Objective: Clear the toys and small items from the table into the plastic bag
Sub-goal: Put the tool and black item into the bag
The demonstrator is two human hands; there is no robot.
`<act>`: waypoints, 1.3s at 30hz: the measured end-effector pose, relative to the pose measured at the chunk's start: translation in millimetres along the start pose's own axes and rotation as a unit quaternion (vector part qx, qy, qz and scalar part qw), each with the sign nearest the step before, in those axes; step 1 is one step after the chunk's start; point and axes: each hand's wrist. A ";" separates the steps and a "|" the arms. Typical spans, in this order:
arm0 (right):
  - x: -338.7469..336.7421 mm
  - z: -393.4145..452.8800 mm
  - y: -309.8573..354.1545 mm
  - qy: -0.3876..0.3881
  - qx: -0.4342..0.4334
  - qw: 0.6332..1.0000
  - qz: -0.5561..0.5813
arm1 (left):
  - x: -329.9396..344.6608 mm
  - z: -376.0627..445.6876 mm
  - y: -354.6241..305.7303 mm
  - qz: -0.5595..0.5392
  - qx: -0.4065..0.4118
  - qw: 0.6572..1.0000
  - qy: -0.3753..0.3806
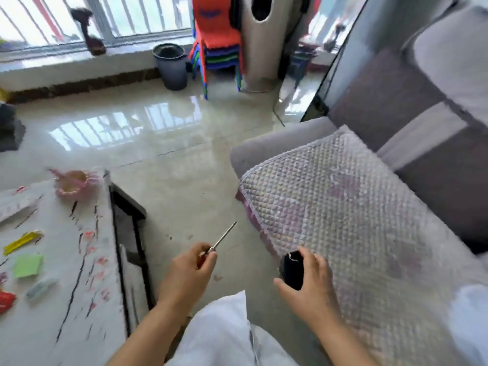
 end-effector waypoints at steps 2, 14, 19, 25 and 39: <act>-34.0 -26.2 -48.2 -0.033 0.049 0.998 0.013 | 35.9 -24.0 -27.3 -0.002 0.010 0.999 0.041; -162.0 -146.4 -276.5 -0.215 0.333 0.914 0.086 | 240.8 -137.3 -197.1 0.176 0.243 0.886 0.354; -190.5 -169.2 -329.6 -0.297 0.429 0.842 0.137 | 316.3 -158.9 -258.3 0.212 0.276 0.823 0.450; -226.7 -174.3 -386.0 -0.386 0.495 0.771 0.111 | 395.3 -183.2 -317.9 0.239 0.331 0.758 0.509; -267.0 -168.4 -517.8 -0.307 0.457 0.826 0.116 | 554.3 -261.8 -357.1 0.304 0.312 0.759 0.484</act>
Point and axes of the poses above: each hand's wrist, its own z-axis towards the middle knuckle, its own x-axis out of the palm, y = z × x, and after that the axes turned 3 degrees about -y, right-handed
